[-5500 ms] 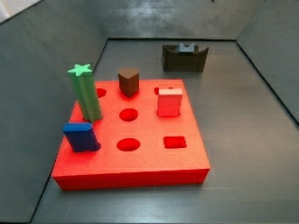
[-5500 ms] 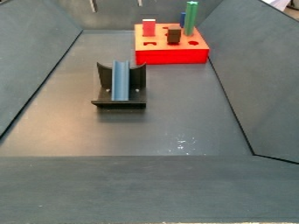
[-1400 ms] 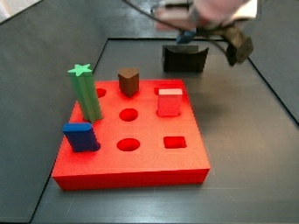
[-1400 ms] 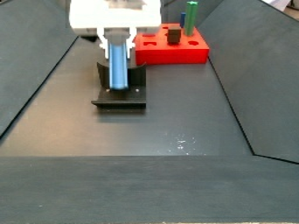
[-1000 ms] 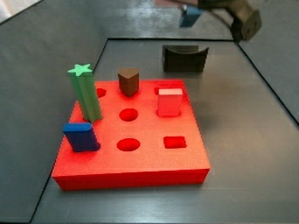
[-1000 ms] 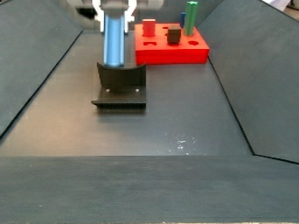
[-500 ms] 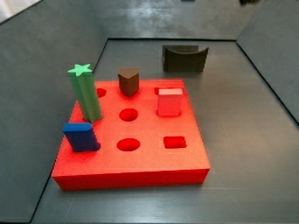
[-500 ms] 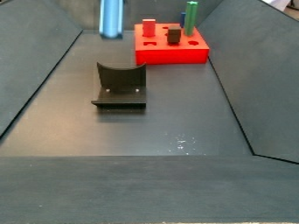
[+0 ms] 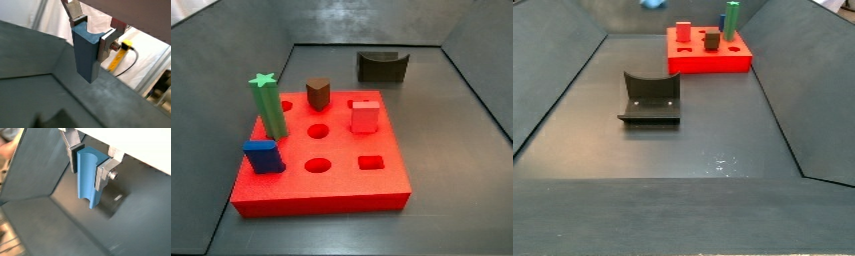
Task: Pick up the arch object. Move up. Place the arch object on the fixture. Regrasp the arch object. Move to above the board. Insert the arch object.
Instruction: Move to above the board.
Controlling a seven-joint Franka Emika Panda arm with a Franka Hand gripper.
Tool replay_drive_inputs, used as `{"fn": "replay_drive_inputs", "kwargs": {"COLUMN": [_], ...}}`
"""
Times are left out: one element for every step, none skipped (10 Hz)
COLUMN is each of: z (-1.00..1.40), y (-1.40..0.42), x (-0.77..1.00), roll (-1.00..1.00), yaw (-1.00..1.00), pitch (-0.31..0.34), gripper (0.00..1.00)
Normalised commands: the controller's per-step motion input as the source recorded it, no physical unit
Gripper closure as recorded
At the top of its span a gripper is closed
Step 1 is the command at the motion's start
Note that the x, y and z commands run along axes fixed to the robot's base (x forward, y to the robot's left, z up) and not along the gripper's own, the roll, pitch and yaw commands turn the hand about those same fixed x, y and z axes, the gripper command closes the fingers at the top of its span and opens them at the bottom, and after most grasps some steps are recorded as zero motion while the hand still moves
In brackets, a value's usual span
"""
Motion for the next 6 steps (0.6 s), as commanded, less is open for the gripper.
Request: {"fn": "replay_drive_inputs", "kwargs": {"z": [0.32,0.32,0.32,0.32,0.32,0.32], "y": [-1.00,-1.00,-1.00,-1.00,-1.00,-1.00], "x": [-0.45,-0.45,-0.46,-0.47,-0.48,-0.50], "roll": [-1.00,-1.00,-1.00,-1.00,-1.00,-1.00], "yaw": [-0.04,-0.03,-0.03,-0.03,-0.02,-0.02], "pitch": [0.055,0.053,0.052,0.048,0.044,0.034], "gripper": [1.00,1.00,1.00,1.00,1.00,1.00]}}
